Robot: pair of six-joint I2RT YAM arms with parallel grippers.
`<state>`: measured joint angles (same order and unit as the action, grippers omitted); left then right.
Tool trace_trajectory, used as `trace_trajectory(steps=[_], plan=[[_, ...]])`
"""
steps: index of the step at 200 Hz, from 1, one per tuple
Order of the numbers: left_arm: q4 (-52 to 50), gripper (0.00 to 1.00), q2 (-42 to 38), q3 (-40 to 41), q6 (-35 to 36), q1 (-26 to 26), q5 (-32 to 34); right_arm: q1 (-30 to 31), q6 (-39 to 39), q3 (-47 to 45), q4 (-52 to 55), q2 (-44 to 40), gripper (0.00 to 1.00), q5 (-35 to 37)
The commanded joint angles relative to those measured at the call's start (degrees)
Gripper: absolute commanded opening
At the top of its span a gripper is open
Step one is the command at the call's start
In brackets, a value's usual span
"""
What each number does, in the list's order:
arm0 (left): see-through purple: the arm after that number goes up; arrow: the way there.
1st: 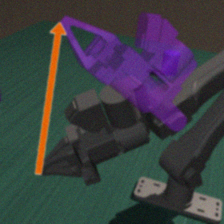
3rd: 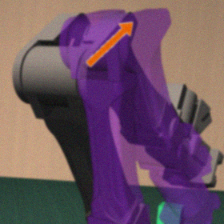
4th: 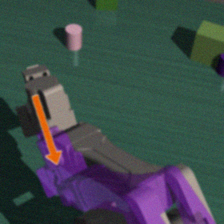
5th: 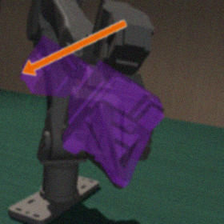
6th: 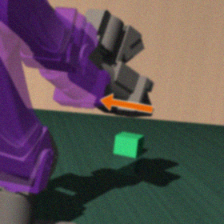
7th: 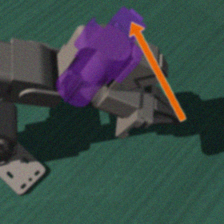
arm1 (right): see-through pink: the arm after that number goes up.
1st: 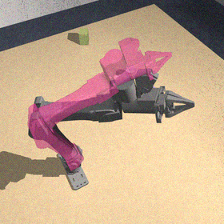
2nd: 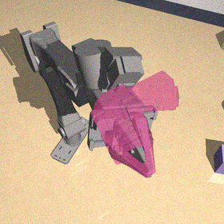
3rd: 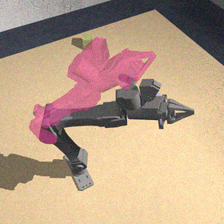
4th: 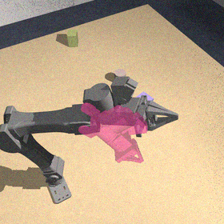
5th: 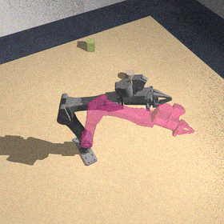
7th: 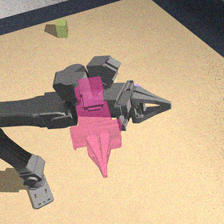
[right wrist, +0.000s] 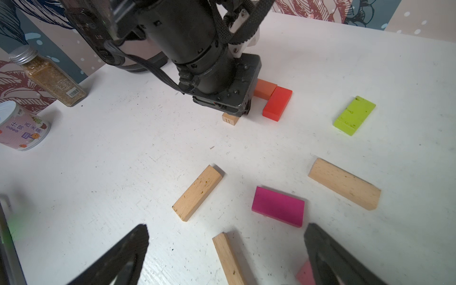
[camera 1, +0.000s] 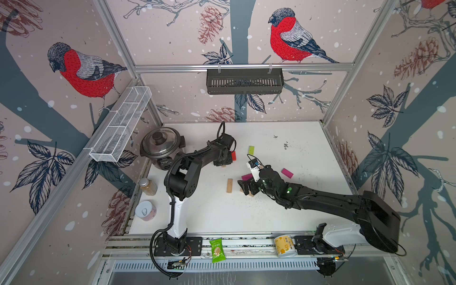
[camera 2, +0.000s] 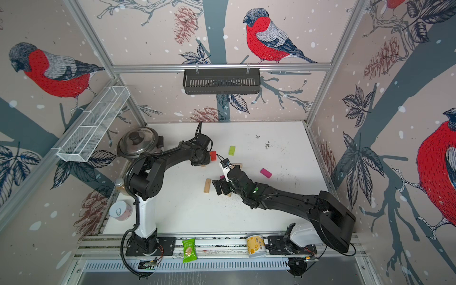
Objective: Assemble the letter p with building blocks
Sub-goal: Adjust the building block at the center of the board, then pick up the building block from the center of the board.
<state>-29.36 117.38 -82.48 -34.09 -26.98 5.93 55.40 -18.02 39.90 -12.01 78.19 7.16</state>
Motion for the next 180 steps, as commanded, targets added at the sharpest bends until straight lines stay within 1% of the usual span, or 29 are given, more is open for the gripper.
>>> trace_trajectory(steps=[1, 46, 65, 80, 95, 137, 152, 165, 180], plan=[[-1.16, 0.43, -1.92, 1.24, 0.38, 0.12, -1.86, -0.19, -0.24, 0.00, -0.34, -0.22, 1.00, -0.48], [-1.26, 0.46, -7.67, 3.48, 0.47, 0.09, -3.01, -1.25, -0.55, -0.55, -0.63, -0.74, 1.00, -1.64], [-1.33, 0.48, -12.13, 5.07, 0.53, 0.10, -4.01, -2.20, -0.87, -1.04, -0.94, -1.26, 1.00, -2.56], [-0.78, 0.51, -17.61, 7.40, 0.74, -0.09, -5.10, -3.30, -1.12, -1.46, -0.99, -1.73, 1.00, -2.92], [0.08, 0.58, -23.96, 10.07, 1.02, -0.08, -6.00, -4.92, -1.67, -2.08, -1.28, -2.29, 1.00, -4.41], [3.11, 0.88, -42.51, 17.65, 3.19, 0.00, -6.59, -10.37, -3.92, -3.64, -1.53, -3.05, 1.00, -7.63], [5.98, 0.96, -49.03, 21.50, 4.74, 0.15, -7.15, -12.21, -5.10, -3.78, -1.03, -2.43, 1.00, -8.21], [8.93, 0.97, -54.91, 24.91, 5.57, 0.09, -7.64, -13.06, -5.64, -3.18, -0.21, -1.30, 1.00, -7.90], [9.67, 0.98, -61.02, 27.98, 6.22, 0.14, -7.07, -13.32, -5.93, -1.44, 1.89, 0.74, 1.00, -7.03]])
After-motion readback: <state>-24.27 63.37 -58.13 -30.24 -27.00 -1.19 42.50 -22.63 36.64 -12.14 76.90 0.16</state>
